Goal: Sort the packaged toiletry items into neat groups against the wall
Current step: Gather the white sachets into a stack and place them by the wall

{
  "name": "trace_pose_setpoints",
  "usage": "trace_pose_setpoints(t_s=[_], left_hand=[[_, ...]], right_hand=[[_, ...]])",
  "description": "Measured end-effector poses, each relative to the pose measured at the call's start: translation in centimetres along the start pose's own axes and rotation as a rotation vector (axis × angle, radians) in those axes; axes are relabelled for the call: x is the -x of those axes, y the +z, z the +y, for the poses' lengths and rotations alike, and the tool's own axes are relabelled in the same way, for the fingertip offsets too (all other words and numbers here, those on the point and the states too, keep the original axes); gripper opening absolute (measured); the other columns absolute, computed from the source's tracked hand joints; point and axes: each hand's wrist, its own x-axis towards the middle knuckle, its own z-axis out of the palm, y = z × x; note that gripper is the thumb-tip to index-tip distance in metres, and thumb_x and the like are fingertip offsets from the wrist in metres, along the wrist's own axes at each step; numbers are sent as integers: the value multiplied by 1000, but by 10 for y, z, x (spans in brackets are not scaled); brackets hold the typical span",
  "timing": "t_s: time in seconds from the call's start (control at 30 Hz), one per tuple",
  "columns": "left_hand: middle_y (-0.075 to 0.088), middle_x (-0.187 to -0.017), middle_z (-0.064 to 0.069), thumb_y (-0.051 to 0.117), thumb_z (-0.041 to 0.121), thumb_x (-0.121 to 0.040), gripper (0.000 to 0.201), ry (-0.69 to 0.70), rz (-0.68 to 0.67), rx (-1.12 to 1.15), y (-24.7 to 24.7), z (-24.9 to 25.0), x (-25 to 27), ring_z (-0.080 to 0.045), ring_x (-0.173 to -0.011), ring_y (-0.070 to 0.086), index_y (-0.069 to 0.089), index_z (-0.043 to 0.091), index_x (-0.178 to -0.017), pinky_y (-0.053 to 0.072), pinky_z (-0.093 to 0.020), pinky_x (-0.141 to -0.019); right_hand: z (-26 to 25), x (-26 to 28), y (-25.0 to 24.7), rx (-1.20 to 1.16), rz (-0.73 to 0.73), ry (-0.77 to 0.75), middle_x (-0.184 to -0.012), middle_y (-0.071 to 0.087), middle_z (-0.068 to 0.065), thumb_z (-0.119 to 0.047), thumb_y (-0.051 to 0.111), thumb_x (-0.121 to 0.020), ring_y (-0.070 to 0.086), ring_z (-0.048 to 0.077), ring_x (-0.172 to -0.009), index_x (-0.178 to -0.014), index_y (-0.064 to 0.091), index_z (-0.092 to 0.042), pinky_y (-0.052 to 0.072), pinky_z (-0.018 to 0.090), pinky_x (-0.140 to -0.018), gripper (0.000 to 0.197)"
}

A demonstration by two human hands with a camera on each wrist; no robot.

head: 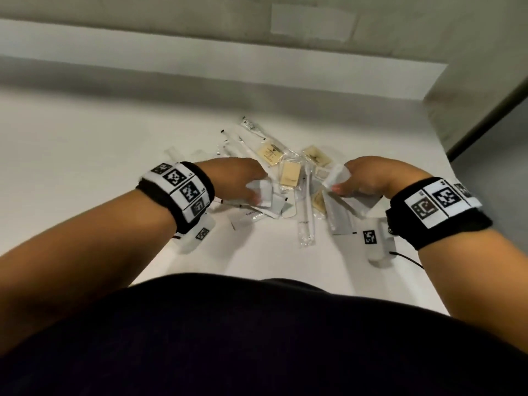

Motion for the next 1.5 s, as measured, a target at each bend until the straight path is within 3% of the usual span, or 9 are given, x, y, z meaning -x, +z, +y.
trace_pose_setpoints(t_s=[0.17,0.3,0.43,0.67,1.03,1.13,1.27,1.37,1.5], left_hand=[[27,-153,8,66,50,-80,57,88,-124,-272,3,2,-20,-20,-133,35,56,21,-128,38,-38,-103],[36,-144,8,71,49,-75,50,100,-120,-266,-3,5,-21,-18,-122,44,61,22,-116,43,-33,-92],[52,-128,14,81,45,-61,52,-5,-106,-30,-8,-10,-8,-14,-107,54,53,34,-104,48,-37,-92],[57,-109,6,77,39,-75,44,-140,-40,61,-24,-29,24,-17,-100,53,61,24,-113,40,-28,-81],[48,-98,4,70,45,-80,46,-15,-158,-197,-3,23,-27,-17,-88,46,52,22,-115,35,-28,-69],[59,-98,1,73,33,-78,39,-20,-29,-25,-6,16,-29,-16,-79,50,44,26,-102,35,-29,-63],[59,-103,9,76,33,-77,54,-19,271,293,-29,3,-22,-12,-90,54,52,27,-124,40,-26,-74],[66,-98,8,74,30,-81,37,-78,493,752,-50,-9,-12,-12,-87,62,61,20,-114,47,-20,-71],[67,-109,-6,68,23,-86,46,5,566,1388,-59,-25,-2,-23,-97,67,51,9,-126,54,-43,-86]], right_hand=[[0,4,37,181,-1,55,-114,62,9,-47,67,-80,58,23,-93,-112,61,-14,48,30,-78,47],[0,6,47,195,35,106,-137,43,14,-40,67,-84,48,26,-122,-137,44,-15,47,36,-98,63],[7,6,47,151,51,114,-131,48,14,-36,71,-80,49,26,-118,-134,45,-14,49,35,-94,64],[20,-2,45,-86,54,118,-110,60,6,-21,82,-71,56,26,-96,-127,41,-14,47,36,-80,69],[21,-4,48,-142,101,106,-91,58,5,-16,81,-73,59,22,-81,-125,31,-8,45,31,-68,72],[28,-6,49,-195,155,99,-82,57,1,-12,78,-75,58,16,-70,-130,26,-13,43,29,-58,75],[29,2,26,-332,281,80,-82,55,0,-13,72,-82,54,14,-68,-140,23,-20,38,26,-52,76],[13,13,-3,-498,473,23,-99,57,9,-24,67,-86,53,20,-67,-129,37,-18,40,24,-50,53],[-38,27,-30,-701,635,-261,-86,62,0,-31,69,-83,58,16,-65,-100,47,-23,45,25,-45,28]])
